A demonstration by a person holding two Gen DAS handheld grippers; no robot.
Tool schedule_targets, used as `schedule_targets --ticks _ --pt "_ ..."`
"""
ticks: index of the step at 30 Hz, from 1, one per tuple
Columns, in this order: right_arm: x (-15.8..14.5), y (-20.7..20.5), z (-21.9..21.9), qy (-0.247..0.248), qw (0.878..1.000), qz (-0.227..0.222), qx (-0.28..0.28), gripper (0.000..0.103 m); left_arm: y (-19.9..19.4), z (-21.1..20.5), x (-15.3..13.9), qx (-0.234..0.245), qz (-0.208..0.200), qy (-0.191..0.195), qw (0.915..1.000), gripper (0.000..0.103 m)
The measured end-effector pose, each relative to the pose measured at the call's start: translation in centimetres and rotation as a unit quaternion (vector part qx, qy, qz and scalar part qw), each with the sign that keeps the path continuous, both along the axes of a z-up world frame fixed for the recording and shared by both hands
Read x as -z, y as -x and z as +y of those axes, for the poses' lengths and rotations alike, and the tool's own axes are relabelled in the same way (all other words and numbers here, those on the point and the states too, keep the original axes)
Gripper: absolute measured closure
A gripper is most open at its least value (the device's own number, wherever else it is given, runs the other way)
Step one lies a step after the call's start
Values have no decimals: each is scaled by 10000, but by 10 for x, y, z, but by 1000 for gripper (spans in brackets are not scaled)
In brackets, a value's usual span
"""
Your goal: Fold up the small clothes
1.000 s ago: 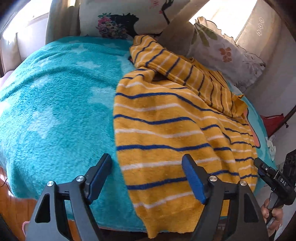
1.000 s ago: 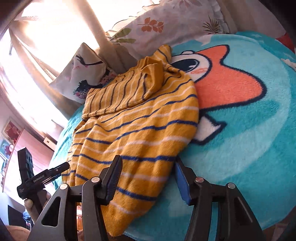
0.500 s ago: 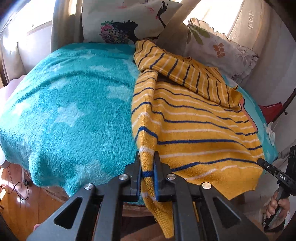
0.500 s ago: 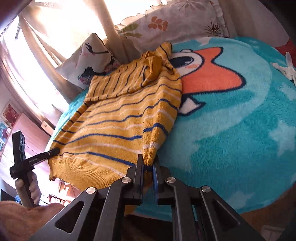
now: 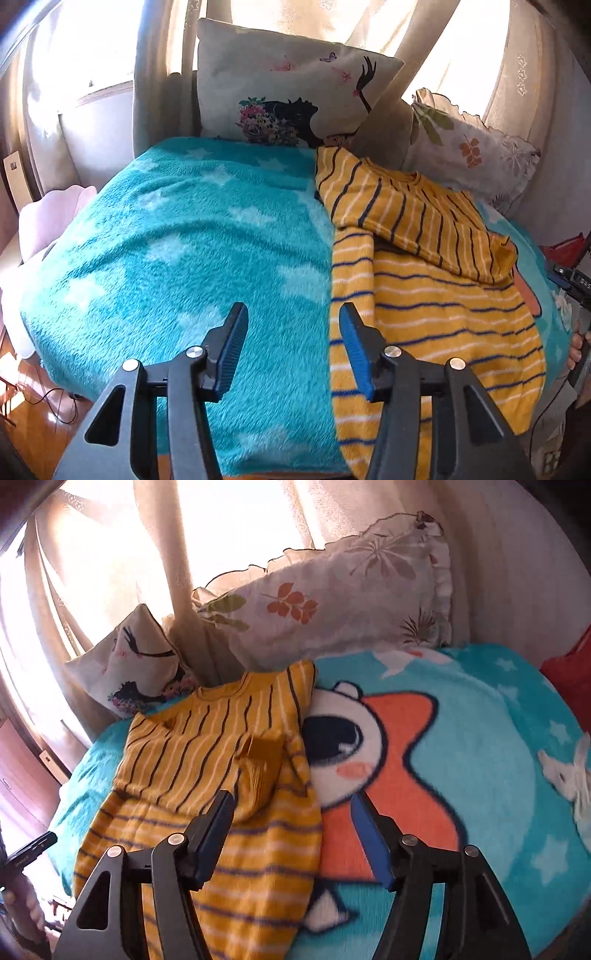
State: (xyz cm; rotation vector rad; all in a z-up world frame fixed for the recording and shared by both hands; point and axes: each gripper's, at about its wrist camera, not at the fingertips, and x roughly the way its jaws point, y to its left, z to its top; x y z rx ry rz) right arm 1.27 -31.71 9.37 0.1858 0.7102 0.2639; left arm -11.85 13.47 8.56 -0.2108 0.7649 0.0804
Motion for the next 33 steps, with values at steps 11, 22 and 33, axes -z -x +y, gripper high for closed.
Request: schedule_targets --ticks 11,22,33 --pt "46 -195 56 634 9881 1334 -427 94 -74 -38 -3 302 34 294 9991 45" --pt "58 -198 -6 1027 9805 1299 1061 95 -110 -20 20 86 366 379 9986 44" --pt "24 -177 48 706 9945 775 -62 42 -177 -37 53 213 1009 -36 9947 94"
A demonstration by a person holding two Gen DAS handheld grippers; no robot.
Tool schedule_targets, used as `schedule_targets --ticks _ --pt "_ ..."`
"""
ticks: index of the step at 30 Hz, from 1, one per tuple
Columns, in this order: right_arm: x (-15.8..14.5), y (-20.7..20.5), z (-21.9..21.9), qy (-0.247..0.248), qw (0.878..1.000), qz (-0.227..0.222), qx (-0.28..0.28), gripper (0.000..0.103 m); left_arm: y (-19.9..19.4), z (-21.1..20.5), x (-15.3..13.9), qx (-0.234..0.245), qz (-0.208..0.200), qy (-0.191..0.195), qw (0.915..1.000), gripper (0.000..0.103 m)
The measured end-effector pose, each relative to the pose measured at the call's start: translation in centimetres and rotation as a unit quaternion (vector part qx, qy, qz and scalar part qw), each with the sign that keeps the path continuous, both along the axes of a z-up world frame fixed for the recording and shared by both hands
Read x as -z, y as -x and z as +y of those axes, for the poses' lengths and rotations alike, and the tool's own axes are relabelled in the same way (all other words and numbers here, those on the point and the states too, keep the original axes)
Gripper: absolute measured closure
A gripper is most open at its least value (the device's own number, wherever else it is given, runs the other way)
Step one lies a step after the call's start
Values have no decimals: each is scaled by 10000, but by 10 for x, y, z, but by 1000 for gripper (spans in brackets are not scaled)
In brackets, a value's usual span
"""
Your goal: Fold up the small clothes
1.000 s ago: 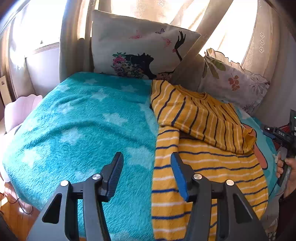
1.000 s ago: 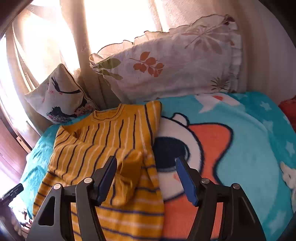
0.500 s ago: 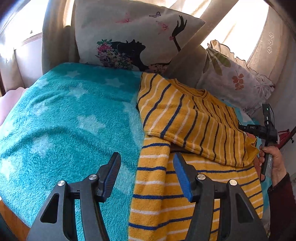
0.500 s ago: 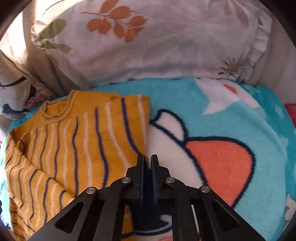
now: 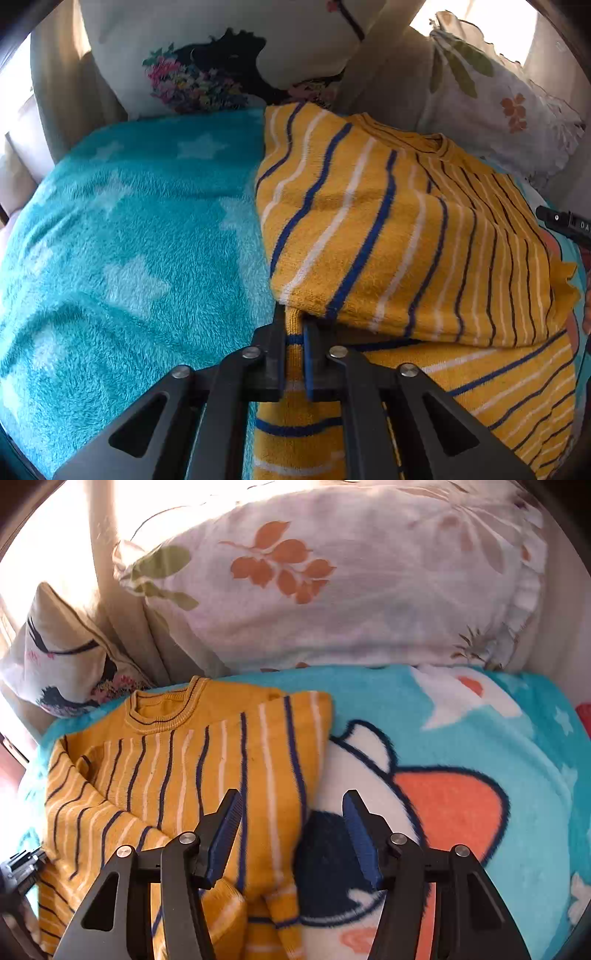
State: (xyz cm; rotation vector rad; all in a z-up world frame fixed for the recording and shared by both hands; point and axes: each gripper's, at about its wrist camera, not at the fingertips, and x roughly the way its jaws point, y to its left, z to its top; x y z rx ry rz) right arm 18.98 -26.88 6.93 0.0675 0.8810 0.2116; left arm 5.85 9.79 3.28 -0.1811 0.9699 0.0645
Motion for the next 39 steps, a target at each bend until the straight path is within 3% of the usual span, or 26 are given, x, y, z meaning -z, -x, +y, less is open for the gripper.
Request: schedule_targets --ticks 4,5,6,10,12,16,19,21,24,28,31,32,35,37,39 --pt "16 -20 18 229 9995 193 -135 44 0 19 0 -217 68 556 9982 94" --pt "22 -24 21 224 9989 343 -242 77 1 18 1 -214 43 549 9983 94" --pt "25 -26 21 123 9985 434 -321 89 3 17 1 -203 13 518 9985 94" --pt "24 -27 8 400 9988 272 86 94 7 20 2 -259 -25 703 9972 89" --pt "28 -28 -1 798 9958 241 380 94 8 24 3 -265 -16 859 9959 88" --pt "22 -15 -29 473 9970 188 576 91 18 28 -2 -199 -96 729 9971 82" --pt "9 8 -40 167 9987 32 475 78 30 31 -7 -189 -155 586 9980 72" --pt "2 28 -43 -243 9993 -15 293 66 36 32 -10 -200 -159 579 9980 67" --pt "-9 62 -35 -822 9964 -205 -61 66 50 30 -16 -163 -179 665 9975 67" --pt "-27 98 0 -1211 9869 -681 -822 66 62 20 -30 -121 -382 670 9969 64" --pt "-20 107 30 -1474 9765 -442 -1511 66 63 9 -38 -45 -518 547 9971 55" --pt "-14 106 38 -1378 9780 -345 -1528 66 63 7 -39 -38 -520 490 9974 54" --pt "8 96 33 -933 9911 -175 -936 66 69 7 -38 -51 -473 468 9978 54" --pt "21 90 4 -695 9976 -65 -36 66 76 12 -36 -99 -450 494 9977 53" --pt "29 92 -28 -570 9956 73 739 64 84 19 -34 -167 -421 538 9975 52"
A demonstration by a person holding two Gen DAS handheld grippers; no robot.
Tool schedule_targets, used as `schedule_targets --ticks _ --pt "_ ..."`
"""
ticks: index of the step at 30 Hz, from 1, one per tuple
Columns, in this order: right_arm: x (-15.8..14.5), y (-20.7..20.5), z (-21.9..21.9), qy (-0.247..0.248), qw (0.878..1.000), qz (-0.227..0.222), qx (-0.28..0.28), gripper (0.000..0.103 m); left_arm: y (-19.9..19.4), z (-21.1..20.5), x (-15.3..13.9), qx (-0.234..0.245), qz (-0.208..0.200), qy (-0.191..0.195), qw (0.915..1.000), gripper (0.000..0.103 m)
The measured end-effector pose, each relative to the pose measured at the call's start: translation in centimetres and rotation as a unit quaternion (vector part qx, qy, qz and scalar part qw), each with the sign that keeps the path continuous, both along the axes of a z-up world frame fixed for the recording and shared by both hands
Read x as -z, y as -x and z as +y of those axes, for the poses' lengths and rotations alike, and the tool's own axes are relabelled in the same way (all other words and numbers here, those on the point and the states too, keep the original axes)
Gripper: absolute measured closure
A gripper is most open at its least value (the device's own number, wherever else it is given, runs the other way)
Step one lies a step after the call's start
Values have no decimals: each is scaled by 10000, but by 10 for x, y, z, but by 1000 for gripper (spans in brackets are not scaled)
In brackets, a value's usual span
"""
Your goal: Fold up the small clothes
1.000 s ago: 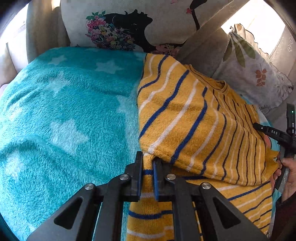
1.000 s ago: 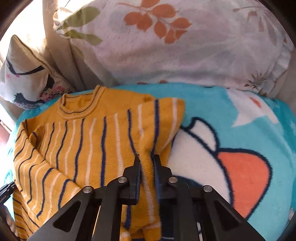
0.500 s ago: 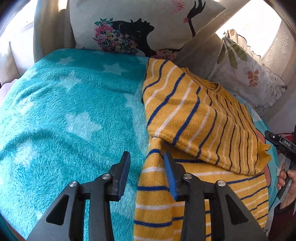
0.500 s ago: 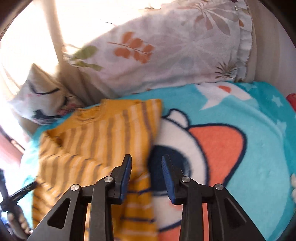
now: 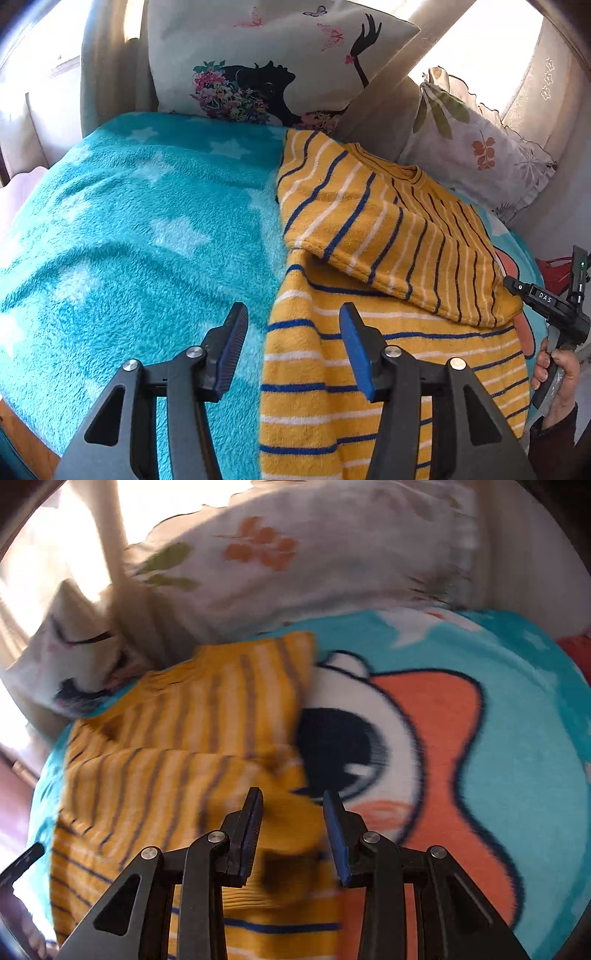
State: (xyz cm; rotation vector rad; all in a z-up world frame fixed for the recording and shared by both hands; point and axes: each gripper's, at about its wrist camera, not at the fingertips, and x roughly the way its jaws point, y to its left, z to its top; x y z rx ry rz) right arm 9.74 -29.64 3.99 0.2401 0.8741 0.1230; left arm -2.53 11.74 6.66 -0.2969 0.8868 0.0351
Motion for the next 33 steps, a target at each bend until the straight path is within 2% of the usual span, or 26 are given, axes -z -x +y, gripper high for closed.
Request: schedule_targets --ticks 2,5,9,10,12,15,17,24,30,32,33 --pt "2 15 -24 -518 9986 16 143 62 7 7 4 -51 50 108 9999 50" --pt "3 44 -39 -1070 9942 -40 -1 47 16 13 13 -40 168 340 9993 49" --pt "19 76 -35 -1472 9879 226 -425 45 27 10 33 60 430 763 9961 49" --pt "27 83 -33 -1576 9856 317 -527 45 31 8 35 64 410 838 9956 49" --pt "33 98 -27 -1758 9821 211 -644 44 41 3 35 82 355 828 9959 45" --pt "40 117 -19 -2156 9720 279 -892 44 54 -3 37 201 324 1184 9922 43" --pt "46 127 -14 -2431 9638 289 -1055 44 66 -9 38 250 270 1257 9914 42" --pt "49 167 -2 -2516 9579 141 -1374 44 112 -31 41 466 -31 1273 9908 34" --pt "54 195 5 -2605 9520 128 -1600 44 140 -51 43 625 -197 1090 9919 34" --pt "56 203 6 -2715 9487 121 -1616 44 147 -55 43 629 -178 1052 9923 41" --pt "57 207 5 -2741 9480 108 -1613 44 149 -57 45 641 -144 1036 9924 49"
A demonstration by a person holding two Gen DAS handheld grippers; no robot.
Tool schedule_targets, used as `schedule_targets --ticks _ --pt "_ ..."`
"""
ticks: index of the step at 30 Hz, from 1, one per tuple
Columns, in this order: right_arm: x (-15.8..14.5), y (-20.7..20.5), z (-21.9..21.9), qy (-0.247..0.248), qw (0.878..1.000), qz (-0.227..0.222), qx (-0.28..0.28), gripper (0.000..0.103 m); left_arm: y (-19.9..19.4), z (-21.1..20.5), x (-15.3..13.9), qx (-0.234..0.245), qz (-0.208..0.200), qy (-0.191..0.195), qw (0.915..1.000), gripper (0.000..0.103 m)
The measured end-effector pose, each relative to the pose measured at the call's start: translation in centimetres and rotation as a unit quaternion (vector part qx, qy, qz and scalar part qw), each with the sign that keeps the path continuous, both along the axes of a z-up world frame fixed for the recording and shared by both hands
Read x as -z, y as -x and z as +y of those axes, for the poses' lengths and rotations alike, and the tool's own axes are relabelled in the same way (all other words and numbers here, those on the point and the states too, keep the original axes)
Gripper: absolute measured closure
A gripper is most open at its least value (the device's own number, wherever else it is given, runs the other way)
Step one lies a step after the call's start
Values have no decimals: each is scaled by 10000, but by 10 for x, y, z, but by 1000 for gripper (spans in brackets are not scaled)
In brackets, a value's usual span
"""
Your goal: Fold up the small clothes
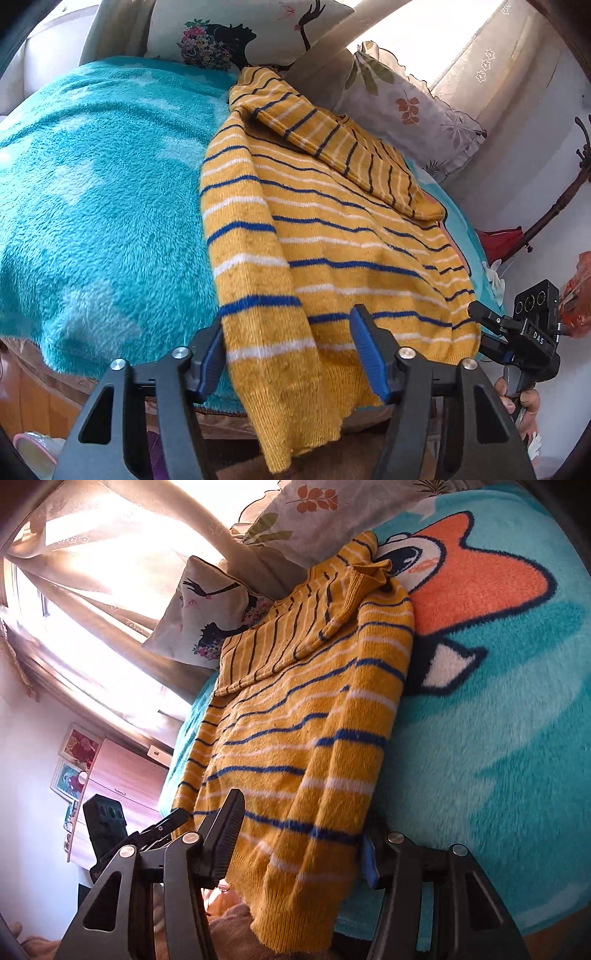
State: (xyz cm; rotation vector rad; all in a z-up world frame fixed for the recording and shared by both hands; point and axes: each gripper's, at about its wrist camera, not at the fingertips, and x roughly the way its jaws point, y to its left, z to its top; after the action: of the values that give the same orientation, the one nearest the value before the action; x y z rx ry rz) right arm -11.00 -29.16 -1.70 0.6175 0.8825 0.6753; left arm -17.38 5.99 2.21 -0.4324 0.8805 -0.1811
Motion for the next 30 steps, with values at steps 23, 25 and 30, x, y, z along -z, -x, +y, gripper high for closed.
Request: schedule_targets --ticks 23,25,30 --pt "-100 -32 23 119 9941 -1074 -76 89 -51 46 -84 -281 -582 656 9957 94" --pt "-115 -60 30 182 9926 -1197 -43 89 -81 47 -100 -295 -709 555 9955 94" --pt "-134 -147 45 173 9943 -1053 51 89 -180 46 -121 -388 -657 214 9969 94"
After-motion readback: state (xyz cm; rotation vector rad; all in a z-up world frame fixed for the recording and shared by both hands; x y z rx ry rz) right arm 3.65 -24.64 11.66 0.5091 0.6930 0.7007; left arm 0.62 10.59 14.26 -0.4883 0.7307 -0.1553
